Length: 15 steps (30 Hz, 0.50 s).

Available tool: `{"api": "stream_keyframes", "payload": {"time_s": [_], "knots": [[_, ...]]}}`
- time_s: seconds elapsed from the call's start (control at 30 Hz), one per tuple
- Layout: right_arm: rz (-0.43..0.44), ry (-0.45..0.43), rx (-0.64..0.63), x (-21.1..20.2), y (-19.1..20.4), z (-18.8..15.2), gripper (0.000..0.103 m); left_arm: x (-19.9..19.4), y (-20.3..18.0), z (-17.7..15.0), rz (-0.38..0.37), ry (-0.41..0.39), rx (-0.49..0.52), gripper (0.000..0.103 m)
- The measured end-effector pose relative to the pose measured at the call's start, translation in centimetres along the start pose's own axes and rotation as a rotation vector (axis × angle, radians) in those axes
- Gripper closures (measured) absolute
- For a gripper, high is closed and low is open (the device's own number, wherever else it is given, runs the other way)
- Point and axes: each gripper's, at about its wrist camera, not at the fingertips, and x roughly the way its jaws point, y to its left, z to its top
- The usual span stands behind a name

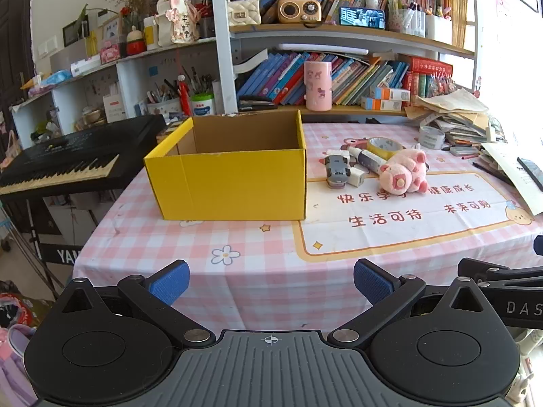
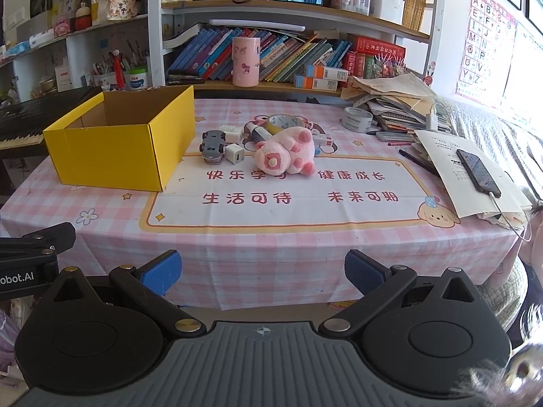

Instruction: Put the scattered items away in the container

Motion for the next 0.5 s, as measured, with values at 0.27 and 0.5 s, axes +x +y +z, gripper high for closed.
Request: {"api": "stream_keyframes", "payload": {"time_s": [0.27, 0.5], "knots": [[0.003, 0.005, -0.008, 0.11, 0.30, 0.17, 0.000, 0.54, 0.22, 0.03, -0.001, 0.016, 0.008, 0.000], [0.001, 0.010, -0.004, 0.87, 0.43, 0.30, 0.000, 0.70, 0.31, -0.03, -0.001, 0.019, 0.008, 0.000]]}}
